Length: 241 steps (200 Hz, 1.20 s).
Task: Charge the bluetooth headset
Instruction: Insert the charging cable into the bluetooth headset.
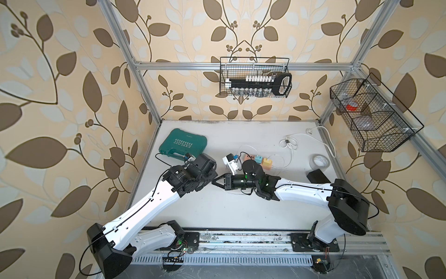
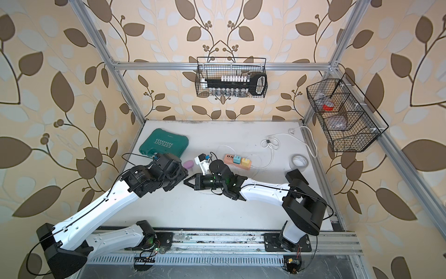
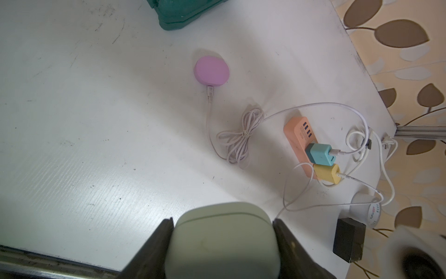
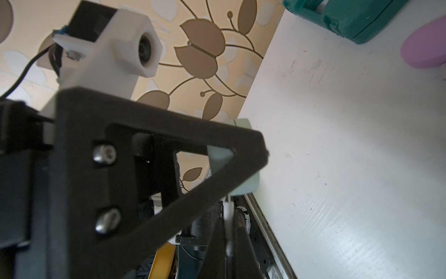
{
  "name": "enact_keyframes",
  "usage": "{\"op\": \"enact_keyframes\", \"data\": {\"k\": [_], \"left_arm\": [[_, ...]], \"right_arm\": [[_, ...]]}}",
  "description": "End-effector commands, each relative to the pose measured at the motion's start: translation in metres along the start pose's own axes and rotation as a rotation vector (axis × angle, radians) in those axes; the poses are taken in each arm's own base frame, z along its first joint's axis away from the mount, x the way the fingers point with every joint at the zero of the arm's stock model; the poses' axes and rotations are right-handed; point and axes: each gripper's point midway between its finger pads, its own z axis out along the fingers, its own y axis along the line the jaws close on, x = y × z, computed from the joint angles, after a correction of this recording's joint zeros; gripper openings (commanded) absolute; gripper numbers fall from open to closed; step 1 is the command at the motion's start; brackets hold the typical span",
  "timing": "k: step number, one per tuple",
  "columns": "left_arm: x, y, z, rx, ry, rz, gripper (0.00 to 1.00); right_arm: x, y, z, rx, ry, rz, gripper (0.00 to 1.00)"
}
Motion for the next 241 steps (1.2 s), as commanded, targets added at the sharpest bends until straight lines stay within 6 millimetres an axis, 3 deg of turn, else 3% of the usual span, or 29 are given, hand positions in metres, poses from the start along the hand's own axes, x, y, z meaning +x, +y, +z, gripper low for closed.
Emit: {"op": "enact_keyframes", "data": {"k": [1,59,115,161,241], "left_arm": [[0.009,-0.011,-0.007,0.060,0.034,0.014,0.26],[0.012,-0.015,-0.007,0.084,0.044,0.019,0.16],[0.015,-0.019,-0.008,0.105,0.062,0.026,0.08],[0.017,-0.023,-0.007,0.115,0.072,0.030,0.01],[0.018,-0.024,-0.006,0.121,0.079,0.033,0.00]], "right_arm": [[-0.012,-0.015,0.001,0.064,-0.074,0.050,0.07],[-0.022,-0.014,-0.002,0.089,-0.115,0.034,0.07],[-0.028,-0.026,-0.001,0.141,-0.122,0.028,0.06],[-0.037,-0.020,0.002,0.111,-0.121,0.079,0.06],[-0.046,-0.024,0.002,0.182,-0.112,0.087,0.03]]}}
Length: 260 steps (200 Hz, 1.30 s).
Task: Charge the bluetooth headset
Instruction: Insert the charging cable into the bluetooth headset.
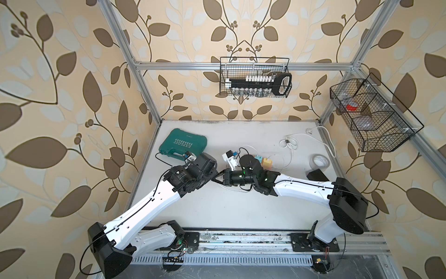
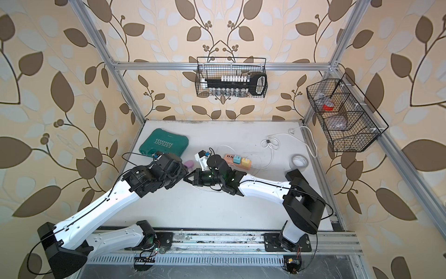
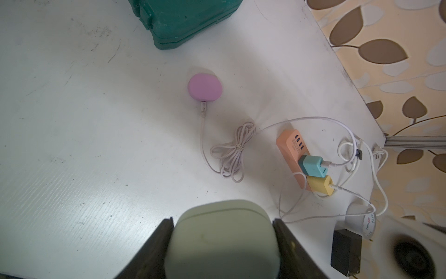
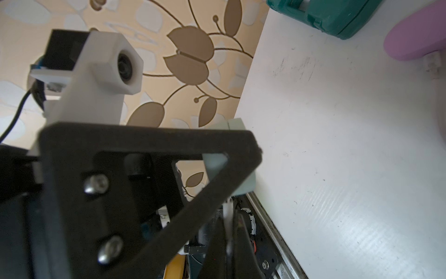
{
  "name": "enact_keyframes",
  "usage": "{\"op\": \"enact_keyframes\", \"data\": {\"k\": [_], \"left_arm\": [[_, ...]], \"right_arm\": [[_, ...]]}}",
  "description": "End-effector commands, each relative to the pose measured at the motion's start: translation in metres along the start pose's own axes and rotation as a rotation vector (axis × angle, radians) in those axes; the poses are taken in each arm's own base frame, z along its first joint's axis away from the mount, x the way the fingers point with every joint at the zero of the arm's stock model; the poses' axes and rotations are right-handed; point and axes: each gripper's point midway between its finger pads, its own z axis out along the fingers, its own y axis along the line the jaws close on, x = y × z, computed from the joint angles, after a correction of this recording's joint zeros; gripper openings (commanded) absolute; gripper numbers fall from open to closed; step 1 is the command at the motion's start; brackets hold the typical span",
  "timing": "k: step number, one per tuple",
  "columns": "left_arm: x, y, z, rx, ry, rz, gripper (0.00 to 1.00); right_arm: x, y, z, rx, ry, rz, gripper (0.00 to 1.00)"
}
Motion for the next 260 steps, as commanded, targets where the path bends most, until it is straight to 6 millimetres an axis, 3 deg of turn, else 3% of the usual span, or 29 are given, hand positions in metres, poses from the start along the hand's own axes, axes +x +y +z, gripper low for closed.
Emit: {"op": "enact_keyframes", "data": {"k": [1,93,164,220,260], "left_arm": [[0.027,-0.017,-0.010,0.093,0.134,0.030,0.00],[0.024,-0.020,-0.016,0.116,0.127,0.028,0.00],[0.026,-0.022,-0.015,0.125,0.136,0.015,0.00],[0.027,-0.020,-0.014,0.119,0.136,0.017,0.00],[0.026,-0.021,-0.016,0.126,0.139,0.016,0.00]], "right_arm": [[-0.033,-0.021,0.001,0.112,-0.134,0.009,0.03],[-0.036,-0.021,0.007,0.151,-0.213,-0.193,0.04],[-0.038,-0.020,0.010,0.103,-0.299,-0.195,0.04],[-0.048,-0.013,0.012,-0.041,-0.277,-0.004,0.03],[-0.045,-0.017,0.012,0.067,-0.269,-0.122,0.03]]}}
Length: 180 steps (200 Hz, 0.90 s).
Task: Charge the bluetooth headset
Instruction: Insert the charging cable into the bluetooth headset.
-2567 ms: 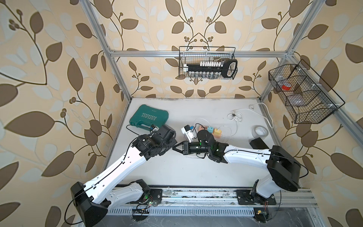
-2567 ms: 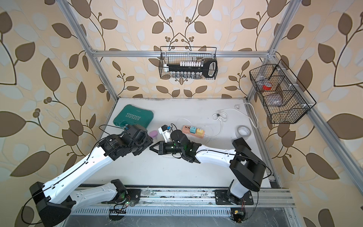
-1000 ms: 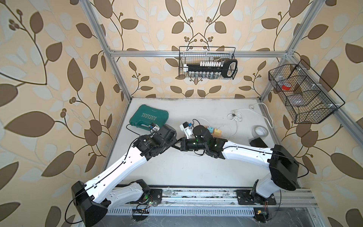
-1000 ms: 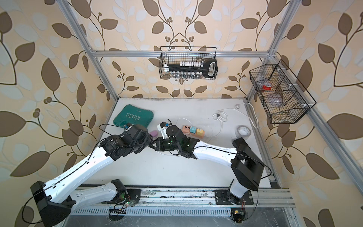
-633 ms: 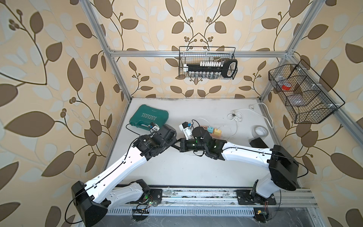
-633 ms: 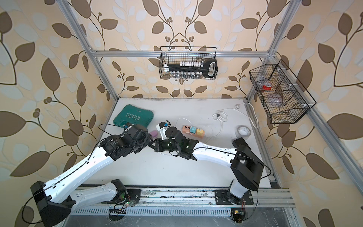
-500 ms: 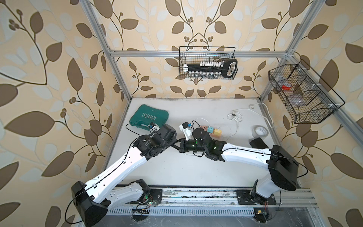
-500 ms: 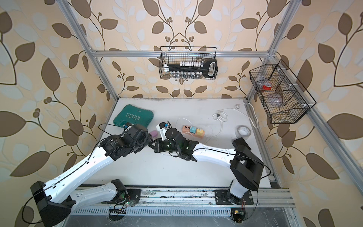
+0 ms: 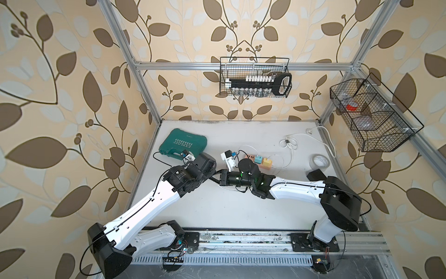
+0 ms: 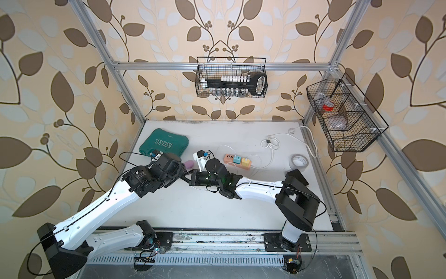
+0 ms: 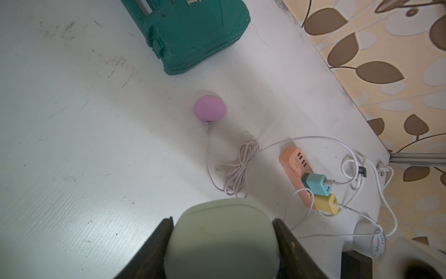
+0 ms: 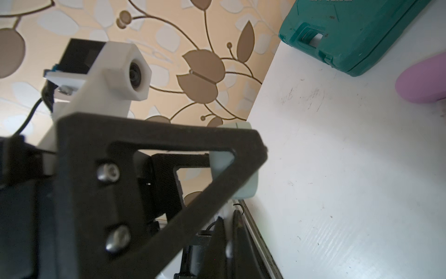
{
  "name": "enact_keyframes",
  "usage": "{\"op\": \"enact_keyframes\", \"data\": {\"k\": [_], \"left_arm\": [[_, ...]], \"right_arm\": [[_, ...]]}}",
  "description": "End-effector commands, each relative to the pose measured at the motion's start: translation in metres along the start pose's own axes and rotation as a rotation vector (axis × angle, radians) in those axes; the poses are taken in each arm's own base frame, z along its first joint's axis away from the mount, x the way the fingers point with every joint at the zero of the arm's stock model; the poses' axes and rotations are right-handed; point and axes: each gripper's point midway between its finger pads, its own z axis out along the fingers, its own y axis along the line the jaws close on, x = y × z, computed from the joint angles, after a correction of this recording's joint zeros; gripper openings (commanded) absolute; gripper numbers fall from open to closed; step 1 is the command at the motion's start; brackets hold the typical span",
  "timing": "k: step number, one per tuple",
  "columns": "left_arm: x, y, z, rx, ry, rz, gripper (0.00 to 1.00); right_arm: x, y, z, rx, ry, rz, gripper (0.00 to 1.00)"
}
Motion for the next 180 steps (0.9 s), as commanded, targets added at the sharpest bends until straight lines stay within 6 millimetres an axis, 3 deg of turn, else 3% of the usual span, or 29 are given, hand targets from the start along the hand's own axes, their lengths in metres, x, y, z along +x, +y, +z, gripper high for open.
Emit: {"op": "enact_keyframes", "data": {"k": [1,40,75,120,180], "left_arm": [[0.040,-0.025,-0.019,0.144,0.218,0.004,0.00],[0.040,-0.026,-0.019,0.145,0.218,0.004,0.00],[0.042,-0.027,-0.019,0.151,0.227,0.005,0.00],[0.041,-0.028,-0.021,0.162,0.227,0.006,0.00],[0.039,-0.026,-0.020,0.150,0.216,0.012,0.00]], "right_arm": [[-0.034,-0.025,0.001,0.144,-0.142,-0.051,0.03],[-0.032,-0.043,0.001,0.217,-0.138,0.006,0.03],[-0.038,-0.031,0.007,0.141,-0.118,0.025,0.03],[-0.040,-0.044,0.004,0.174,-0.086,0.017,0.04],[-0.037,-0.039,0.004,0.160,-0.078,-0.013,0.06]]}}
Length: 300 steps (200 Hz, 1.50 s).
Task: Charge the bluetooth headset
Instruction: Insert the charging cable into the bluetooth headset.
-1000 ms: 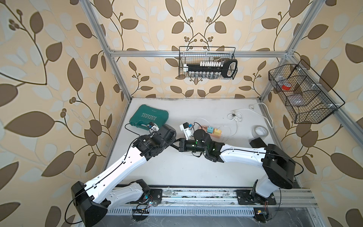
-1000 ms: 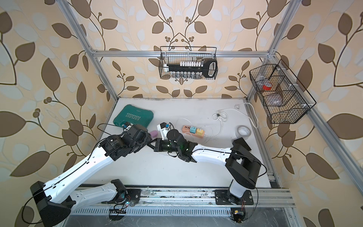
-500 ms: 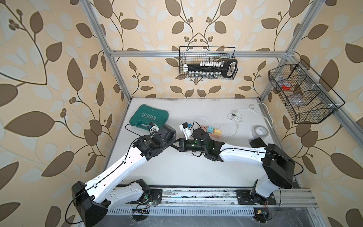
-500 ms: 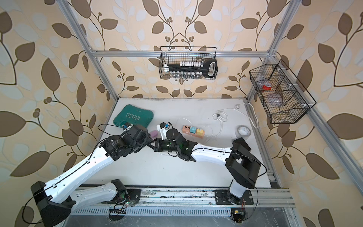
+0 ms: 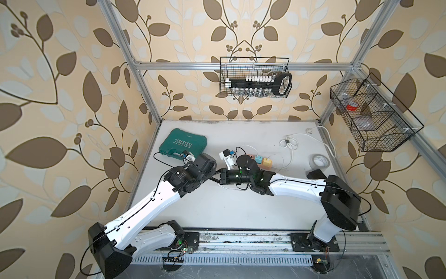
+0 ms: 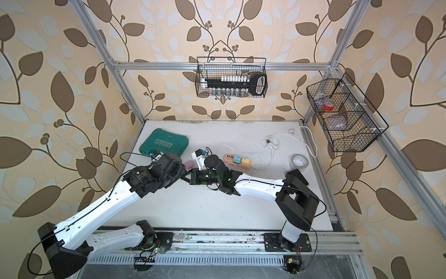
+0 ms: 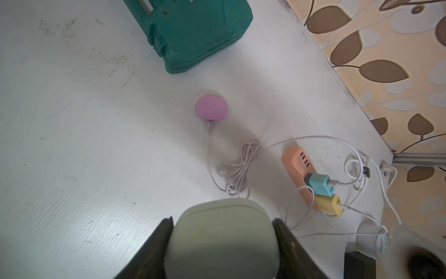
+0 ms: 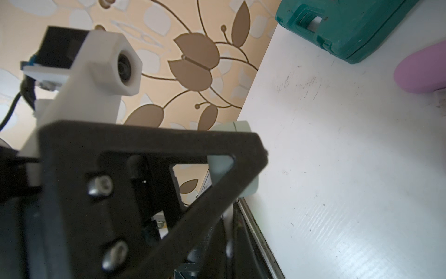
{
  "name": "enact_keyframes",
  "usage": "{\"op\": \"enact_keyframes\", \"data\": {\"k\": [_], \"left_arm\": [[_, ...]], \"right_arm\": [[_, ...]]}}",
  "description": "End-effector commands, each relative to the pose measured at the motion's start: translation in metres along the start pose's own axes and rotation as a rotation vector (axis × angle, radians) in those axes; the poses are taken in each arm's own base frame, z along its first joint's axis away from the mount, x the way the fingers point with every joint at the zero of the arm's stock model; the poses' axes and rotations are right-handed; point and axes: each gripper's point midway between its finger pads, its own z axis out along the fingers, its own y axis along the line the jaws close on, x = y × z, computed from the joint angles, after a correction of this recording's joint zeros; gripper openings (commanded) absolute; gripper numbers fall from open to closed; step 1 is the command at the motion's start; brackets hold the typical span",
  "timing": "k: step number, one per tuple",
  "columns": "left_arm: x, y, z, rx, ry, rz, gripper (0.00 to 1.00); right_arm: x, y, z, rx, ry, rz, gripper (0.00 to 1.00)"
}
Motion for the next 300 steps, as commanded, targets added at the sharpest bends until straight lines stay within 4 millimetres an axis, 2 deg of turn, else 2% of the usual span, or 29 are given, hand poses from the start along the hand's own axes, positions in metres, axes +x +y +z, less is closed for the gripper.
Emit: {"op": "enact_keyframes", "data": {"k": [1,50,92,130,172,205,228,269,300], "left_arm": [[0.038,-0.028,-0.022,0.154,0.214,0.011,0.00],[0.028,-0.023,-0.024,0.136,0.163,0.015,0.00],[0.022,-0.018,-0.023,0.111,0.130,0.023,0.00],[0.022,-0.016,-0.020,0.094,0.127,0.029,0.00],[0.022,-0.015,-0.017,0.085,0.126,0.031,0.00],[0.022,-0.013,-0.016,0.083,0.125,0.029,0.00],[0.022,-0.014,-0.017,0.086,0.129,0.029,0.00],[0.025,-0.014,-0.016,0.086,0.141,0.030,0.00],[0.027,-0.015,-0.016,0.092,0.152,0.028,0.00]], "right_arm": [[-0.038,-0.034,0.000,0.129,-0.155,-0.001,0.06],[-0.024,-0.047,-0.008,0.140,-0.145,0.014,0.10],[-0.018,-0.047,-0.018,0.147,-0.144,0.005,0.14],[-0.016,-0.043,-0.026,0.140,-0.145,-0.002,0.24],[-0.011,-0.042,-0.034,0.146,-0.142,-0.018,0.27],[-0.009,-0.044,-0.046,0.156,-0.154,-0.038,0.35],[-0.004,-0.044,-0.053,0.158,-0.147,-0.055,0.37],[0.004,-0.030,-0.052,0.098,-0.101,-0.096,0.37],[0.018,-0.019,-0.041,0.050,-0.018,-0.144,0.37]]}}
